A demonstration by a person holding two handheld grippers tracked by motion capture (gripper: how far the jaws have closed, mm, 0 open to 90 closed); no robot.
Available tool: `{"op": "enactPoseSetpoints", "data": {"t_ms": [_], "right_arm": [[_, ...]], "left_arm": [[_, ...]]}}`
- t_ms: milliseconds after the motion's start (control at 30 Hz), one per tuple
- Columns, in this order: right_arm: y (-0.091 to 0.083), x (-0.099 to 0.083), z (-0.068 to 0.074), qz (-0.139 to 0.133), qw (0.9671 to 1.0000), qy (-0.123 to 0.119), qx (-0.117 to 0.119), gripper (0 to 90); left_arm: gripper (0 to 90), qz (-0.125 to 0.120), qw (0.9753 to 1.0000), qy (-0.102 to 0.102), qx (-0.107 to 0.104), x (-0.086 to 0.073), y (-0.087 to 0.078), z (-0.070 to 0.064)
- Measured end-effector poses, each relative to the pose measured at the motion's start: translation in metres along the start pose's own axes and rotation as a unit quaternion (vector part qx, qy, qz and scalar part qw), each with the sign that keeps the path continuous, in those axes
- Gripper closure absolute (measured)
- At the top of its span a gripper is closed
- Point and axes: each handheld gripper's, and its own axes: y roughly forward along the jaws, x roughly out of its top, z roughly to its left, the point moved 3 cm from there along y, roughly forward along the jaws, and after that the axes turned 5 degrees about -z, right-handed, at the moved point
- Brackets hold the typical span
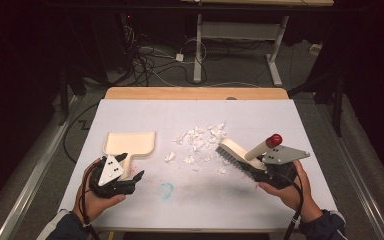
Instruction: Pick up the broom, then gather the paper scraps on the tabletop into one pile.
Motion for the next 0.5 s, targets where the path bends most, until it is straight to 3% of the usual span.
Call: {"op": "enactPoseSetpoints", "data": {"t_ms": [167, 200, 267, 333, 500], "right_arm": [[-0.004, 0.001, -0.008, -0.025, 0.999, 0.014, -0.035, 67.7], [-0.005, 0.0, -0.01, -0.028, 0.9986, 0.017, -0.04, 67.7], [-0.006, -0.001, -0.012, -0.032, 0.9981, 0.022, -0.048, 67.6], [-0.008, -0.003, -0.016, -0.032, 0.9978, 0.026, -0.052, 67.6], [-0.009, -0.005, -0.022, -0.035, 0.9963, 0.036, -0.071, 67.7]], "left_arm": [[22.5, 0.052, 0.9986, 0.001, 0.012, -0.01, 0.004, 0.0], [22.4, 0.052, 0.9986, 0.001, 0.012, -0.01, 0.004, 0.0], [22.4, 0.06, 0.9978, -0.023, 0.013, -0.012, 0.005, 0.003], [22.2, 0.065, 0.9973, -0.032, 0.013, -0.013, 0.006, 0.005], [21.7, 0.074, 0.9964, -0.038, 0.014, -0.016, 0.007, 0.006]]}}
